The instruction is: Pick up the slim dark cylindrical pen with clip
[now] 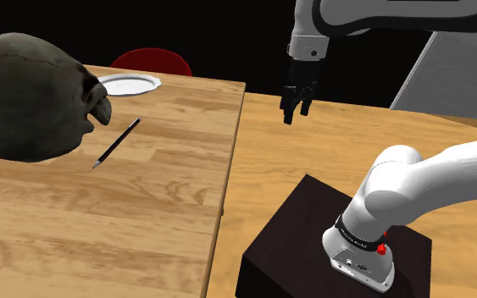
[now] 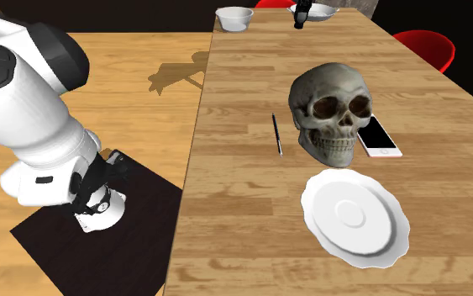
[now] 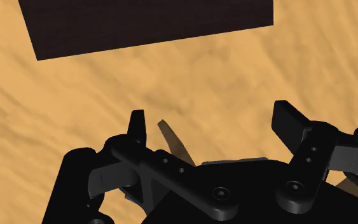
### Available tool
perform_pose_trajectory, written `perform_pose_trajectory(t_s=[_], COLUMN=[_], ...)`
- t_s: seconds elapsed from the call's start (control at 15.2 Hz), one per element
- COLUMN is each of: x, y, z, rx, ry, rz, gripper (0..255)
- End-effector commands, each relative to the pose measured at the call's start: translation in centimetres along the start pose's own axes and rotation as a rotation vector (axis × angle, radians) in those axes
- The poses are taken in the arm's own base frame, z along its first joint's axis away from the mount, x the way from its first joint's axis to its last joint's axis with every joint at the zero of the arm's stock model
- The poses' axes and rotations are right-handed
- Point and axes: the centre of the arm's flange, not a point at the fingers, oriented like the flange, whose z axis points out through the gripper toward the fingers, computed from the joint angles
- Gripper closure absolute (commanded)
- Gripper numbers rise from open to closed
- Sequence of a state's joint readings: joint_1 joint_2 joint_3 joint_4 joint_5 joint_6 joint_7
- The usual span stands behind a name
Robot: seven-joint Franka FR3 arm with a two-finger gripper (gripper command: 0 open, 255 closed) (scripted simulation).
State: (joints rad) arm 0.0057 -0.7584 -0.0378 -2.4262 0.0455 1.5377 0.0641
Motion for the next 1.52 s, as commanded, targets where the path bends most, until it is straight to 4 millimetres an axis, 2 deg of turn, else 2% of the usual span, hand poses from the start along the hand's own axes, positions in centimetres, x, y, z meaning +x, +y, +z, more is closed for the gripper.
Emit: perform_pose_trajectory(t_s=[0.0, 0.33, 0.73, 1.45], x=[0.0, 1.3, 3.7, 10.6], y=[0.0, -6.5, -14.2, -27.1], z=[0.0, -0.9, -1.9, -3.8], rx=[0.000, -0.019, -0.042, -0.084], ry=[0.000, 0.054, 0.118, 0.236], rz=[0.000, 0.115, 0.253, 0.506], gripper=[0, 0, 0, 0])
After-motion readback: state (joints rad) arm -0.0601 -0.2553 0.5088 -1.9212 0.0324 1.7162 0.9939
